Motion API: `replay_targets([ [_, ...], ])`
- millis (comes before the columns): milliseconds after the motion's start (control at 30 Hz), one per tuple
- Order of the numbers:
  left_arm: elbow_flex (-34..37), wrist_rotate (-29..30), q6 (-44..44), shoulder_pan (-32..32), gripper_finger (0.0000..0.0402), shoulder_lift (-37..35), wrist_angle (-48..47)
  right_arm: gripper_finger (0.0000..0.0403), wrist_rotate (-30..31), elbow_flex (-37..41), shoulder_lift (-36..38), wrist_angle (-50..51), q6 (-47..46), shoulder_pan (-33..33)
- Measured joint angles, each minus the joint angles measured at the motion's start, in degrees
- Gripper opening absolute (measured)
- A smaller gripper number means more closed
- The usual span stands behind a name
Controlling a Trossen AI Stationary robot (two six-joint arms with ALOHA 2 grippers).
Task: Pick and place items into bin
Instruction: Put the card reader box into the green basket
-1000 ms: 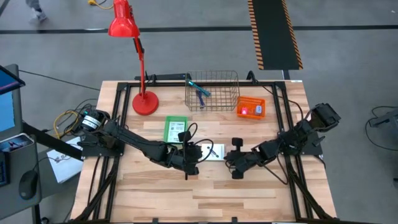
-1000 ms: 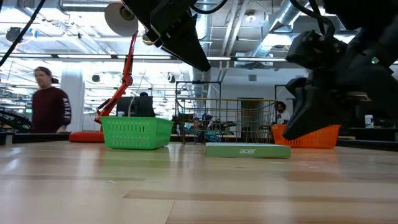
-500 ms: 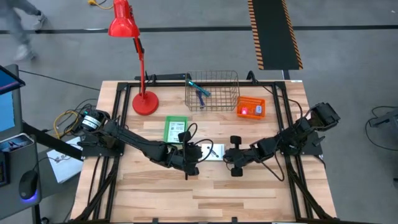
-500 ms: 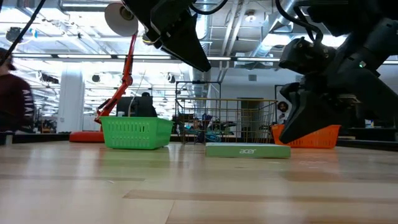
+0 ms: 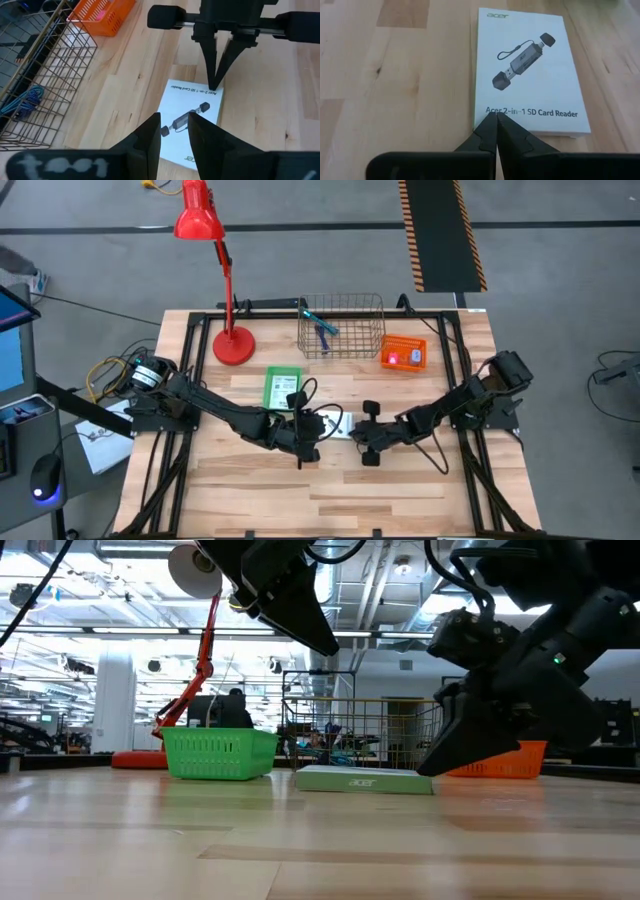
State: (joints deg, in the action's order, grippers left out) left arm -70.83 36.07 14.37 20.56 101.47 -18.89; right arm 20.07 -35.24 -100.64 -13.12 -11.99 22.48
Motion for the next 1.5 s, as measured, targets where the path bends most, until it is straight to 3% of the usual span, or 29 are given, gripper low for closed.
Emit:
replay_targets([
  [400,0.00,-2.23,-0.01,0.00,0.0087,0.00,-0.36,0.0000,-1.40,0.24,1.07,1.34,-1.53,0.02],
  [633,0.13,-2.71,0.63,0.00,0.0087,0.00,-5.12,0.0000,-1.37,0.22,1.07,1.41,-1.59,0.24],
  [900,7.41,-8.48,-0.68,0.00,0.0087,0.02,-2.78,0.0000,-1.37,0.23,1.07,1.39,-1.58,0.26],
  [1100,10.31,-9.58,1.12,0.53,0.0087,0.07,-1.64,0.0000,-1.37,0.24,1.07,1.35,-1.57,0.26],
  [1267,11.02,-10.26,-3.07,1.48,0.0087,0.07,0.97,0.0000,-1.37,0.24,1.07,1.35,-1.57,0.26],
  [1500,11.06,-2.01,-18.89,4.63,0.0087,0.07,2.83,0.0000,-1.37,0.24,1.07,1.33,-1.57,0.29],
])
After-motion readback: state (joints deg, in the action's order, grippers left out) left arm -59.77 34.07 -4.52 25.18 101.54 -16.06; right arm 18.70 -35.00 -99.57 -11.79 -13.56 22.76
